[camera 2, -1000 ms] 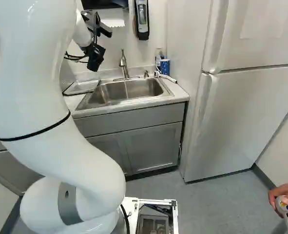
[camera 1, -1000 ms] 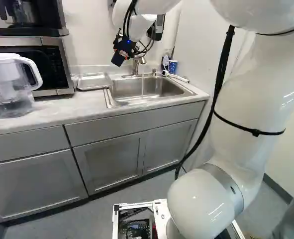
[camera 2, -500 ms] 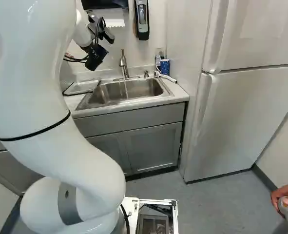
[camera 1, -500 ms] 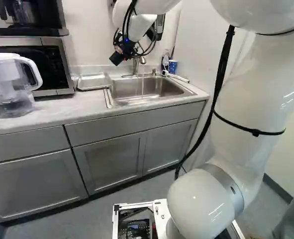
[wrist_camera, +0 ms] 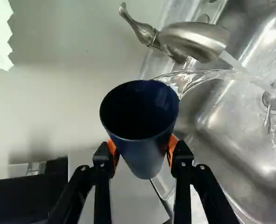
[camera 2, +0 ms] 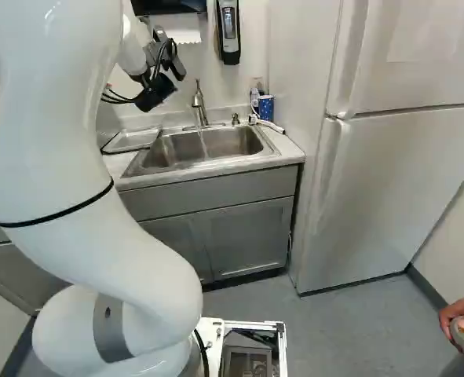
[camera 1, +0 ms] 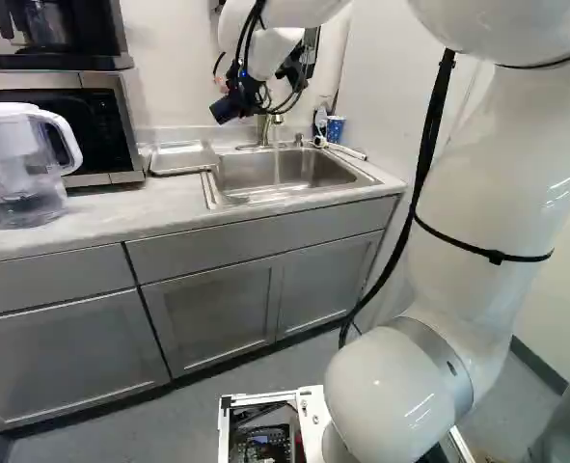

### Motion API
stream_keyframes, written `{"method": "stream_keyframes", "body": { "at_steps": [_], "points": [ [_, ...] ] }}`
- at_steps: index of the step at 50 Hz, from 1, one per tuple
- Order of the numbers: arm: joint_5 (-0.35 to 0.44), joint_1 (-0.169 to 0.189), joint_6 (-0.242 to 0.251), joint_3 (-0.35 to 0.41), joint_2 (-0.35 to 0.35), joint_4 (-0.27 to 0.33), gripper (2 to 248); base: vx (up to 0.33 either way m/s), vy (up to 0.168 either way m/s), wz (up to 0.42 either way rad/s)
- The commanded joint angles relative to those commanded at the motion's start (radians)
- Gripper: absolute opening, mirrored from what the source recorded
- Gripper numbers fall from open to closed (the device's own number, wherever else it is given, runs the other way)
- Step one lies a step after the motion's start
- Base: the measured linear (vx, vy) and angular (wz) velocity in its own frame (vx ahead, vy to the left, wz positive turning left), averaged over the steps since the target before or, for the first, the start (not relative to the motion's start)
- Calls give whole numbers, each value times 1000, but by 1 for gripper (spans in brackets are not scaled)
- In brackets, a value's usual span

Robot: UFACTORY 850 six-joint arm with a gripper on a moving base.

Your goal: Rinse the cup and place it in the tray

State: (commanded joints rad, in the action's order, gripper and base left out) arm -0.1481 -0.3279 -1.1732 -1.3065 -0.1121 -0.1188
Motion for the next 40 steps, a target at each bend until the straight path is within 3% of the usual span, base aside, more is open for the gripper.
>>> {"method": "stream_keyframes", "body": {
  "at_steps": [40],
  "points": [
    [0,0,-420,0,0,0,121,0,0,0]
  ]
}}
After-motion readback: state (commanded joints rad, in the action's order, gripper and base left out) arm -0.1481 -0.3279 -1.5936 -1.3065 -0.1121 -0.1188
